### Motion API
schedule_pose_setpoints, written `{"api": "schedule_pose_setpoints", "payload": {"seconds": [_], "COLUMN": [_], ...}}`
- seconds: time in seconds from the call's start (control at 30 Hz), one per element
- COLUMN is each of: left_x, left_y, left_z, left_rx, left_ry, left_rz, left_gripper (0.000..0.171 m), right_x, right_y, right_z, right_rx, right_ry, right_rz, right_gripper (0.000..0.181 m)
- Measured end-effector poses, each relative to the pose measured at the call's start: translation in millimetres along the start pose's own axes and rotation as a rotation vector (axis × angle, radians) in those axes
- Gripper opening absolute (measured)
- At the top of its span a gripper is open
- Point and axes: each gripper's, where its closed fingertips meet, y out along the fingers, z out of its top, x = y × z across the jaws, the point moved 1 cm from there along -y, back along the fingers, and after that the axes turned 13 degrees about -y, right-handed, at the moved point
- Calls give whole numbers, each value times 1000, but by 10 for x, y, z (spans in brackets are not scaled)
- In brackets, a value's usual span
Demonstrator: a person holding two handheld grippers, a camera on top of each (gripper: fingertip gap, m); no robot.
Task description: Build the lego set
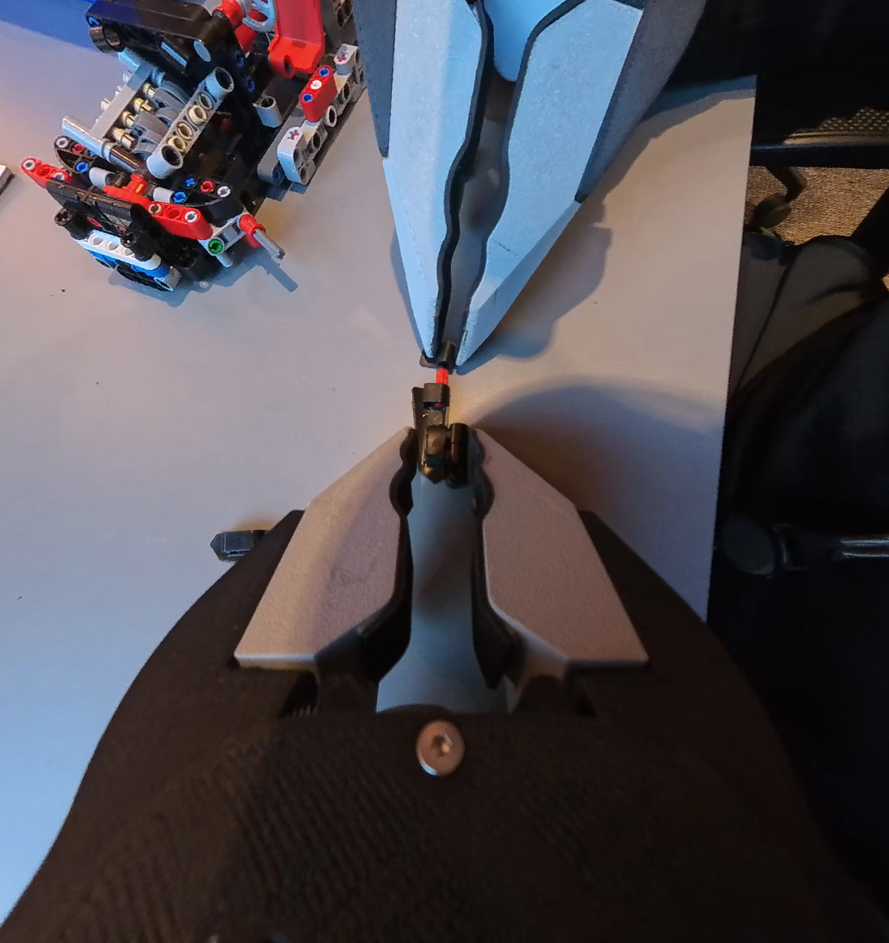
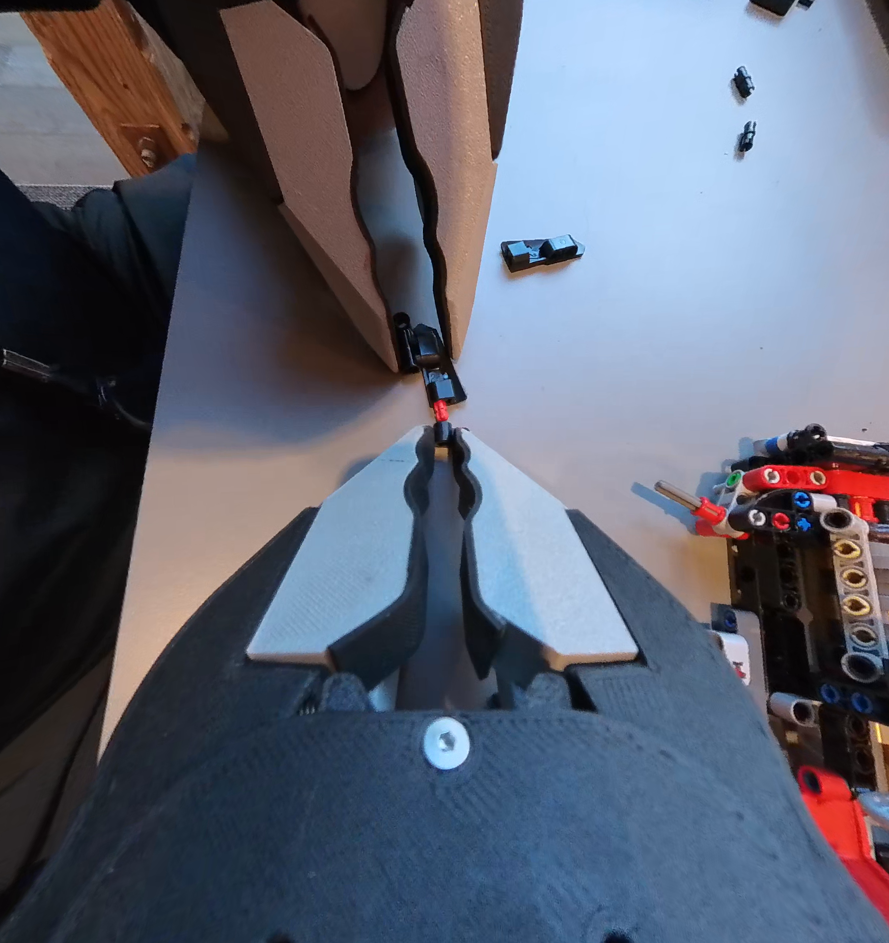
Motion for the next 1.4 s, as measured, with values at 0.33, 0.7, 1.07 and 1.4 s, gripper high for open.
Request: {"api": "schedule_pose_setpoints", "payload": {"seconds": [0.33,0.7,1.07,1.4], "left_x": [-36,-30,-20,-2], "left_y": [1,7,-6,37], "left_z": [8,8,34,41], "left_rx": [3,-2,12,-6], "left_ry": [-5,-21,-36,-46], "left_rz": [7,-15,-37,-55], "left_gripper": [16,16,15,15], "right_x": [21,22,23,26], "right_y": [-11,-8,-11,-34], "right_z": [-16,-15,-17,-34], "right_rx": [2,6,15,29], "right_ry": [13,25,56,117], "right_rz": [3,14,44,98], "right_gripper": [4,4,4,4]}}
